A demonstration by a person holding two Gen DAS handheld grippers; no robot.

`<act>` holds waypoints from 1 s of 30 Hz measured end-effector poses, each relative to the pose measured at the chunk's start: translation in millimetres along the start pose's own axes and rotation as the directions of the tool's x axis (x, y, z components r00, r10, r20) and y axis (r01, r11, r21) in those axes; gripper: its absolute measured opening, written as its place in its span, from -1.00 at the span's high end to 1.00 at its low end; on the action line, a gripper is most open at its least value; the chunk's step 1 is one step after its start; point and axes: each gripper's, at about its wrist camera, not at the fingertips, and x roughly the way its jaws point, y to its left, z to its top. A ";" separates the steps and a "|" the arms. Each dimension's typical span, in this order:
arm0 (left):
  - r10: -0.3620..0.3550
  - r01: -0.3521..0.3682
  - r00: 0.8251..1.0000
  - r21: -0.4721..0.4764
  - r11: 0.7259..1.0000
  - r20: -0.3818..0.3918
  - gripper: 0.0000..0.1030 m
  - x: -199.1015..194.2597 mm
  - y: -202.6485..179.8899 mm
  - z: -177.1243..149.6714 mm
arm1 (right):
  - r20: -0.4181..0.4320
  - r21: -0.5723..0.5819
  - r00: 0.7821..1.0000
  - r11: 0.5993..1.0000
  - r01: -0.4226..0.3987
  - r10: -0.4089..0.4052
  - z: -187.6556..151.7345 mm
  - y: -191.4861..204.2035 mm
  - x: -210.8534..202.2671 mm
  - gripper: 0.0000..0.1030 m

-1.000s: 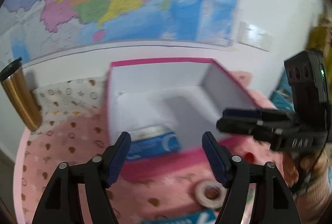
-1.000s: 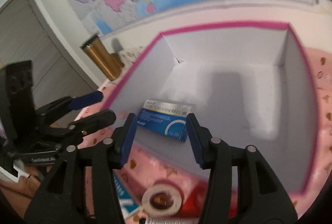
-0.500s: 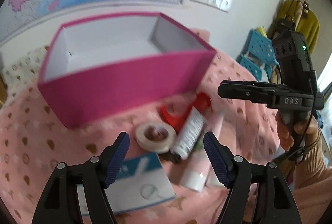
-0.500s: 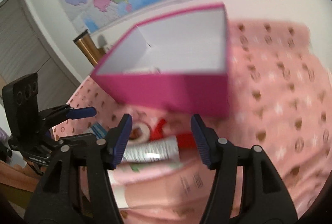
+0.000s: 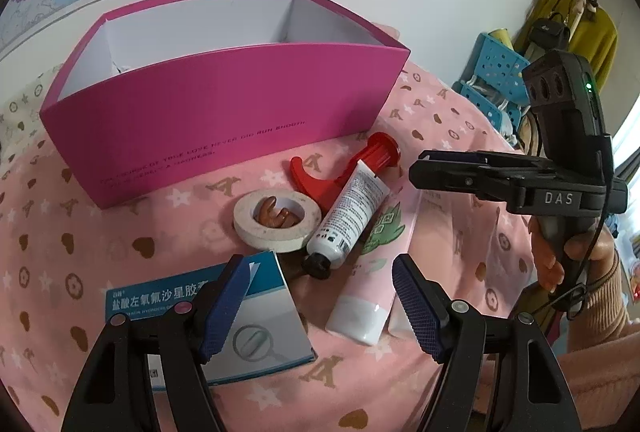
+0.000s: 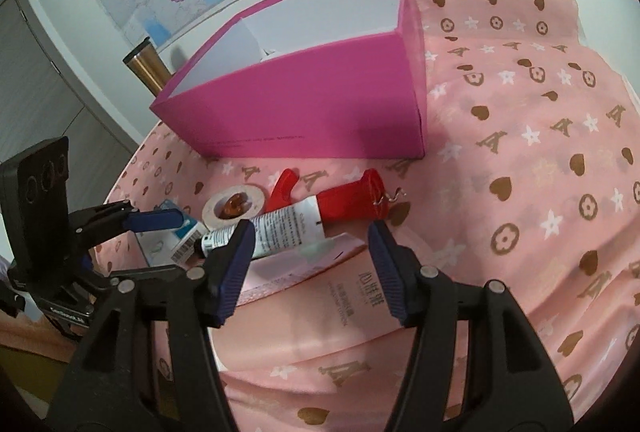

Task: Organize rigid objects
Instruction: 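Move the right gripper to the red plunger-shaped object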

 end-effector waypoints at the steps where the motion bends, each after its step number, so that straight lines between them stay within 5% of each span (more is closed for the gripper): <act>1: 0.008 -0.008 1.000 -0.001 1.000 0.000 -0.46 -0.6 0.7 -0.8 | -0.001 0.002 1.000 1.000 -0.001 0.001 -0.9 -0.1 1.2 -0.18; 10: 0.078 -0.074 0.996 -0.089 0.993 0.039 -0.46 -21.6 34.9 -6.0 | 0.030 -0.017 0.999 0.999 0.037 -0.037 -2.7 7.5 -4.5 -0.18; 13: 0.121 -0.112 0.991 -0.137 0.984 0.060 -0.46 -36.1 54.0 -9.5 | 0.070 -0.053 0.997 0.998 -0.023 0.027 -0.7 19.7 -18.6 -0.18; 19: 0.127 -0.110 0.990 -0.221 0.969 0.063 -0.46 -45.1 80.1 -17.2 | 0.005 -0.149 0.989 0.978 -0.144 0.146 -4.2 56.4 -4.7 -0.18; 30: 0.054 -0.049 0.997 -0.092 0.995 0.049 -0.46 -12.5 40.6 6.4 | -0.062 -0.149 0.996 0.988 0.048 -0.058 26.3 29.2 42.7 -0.18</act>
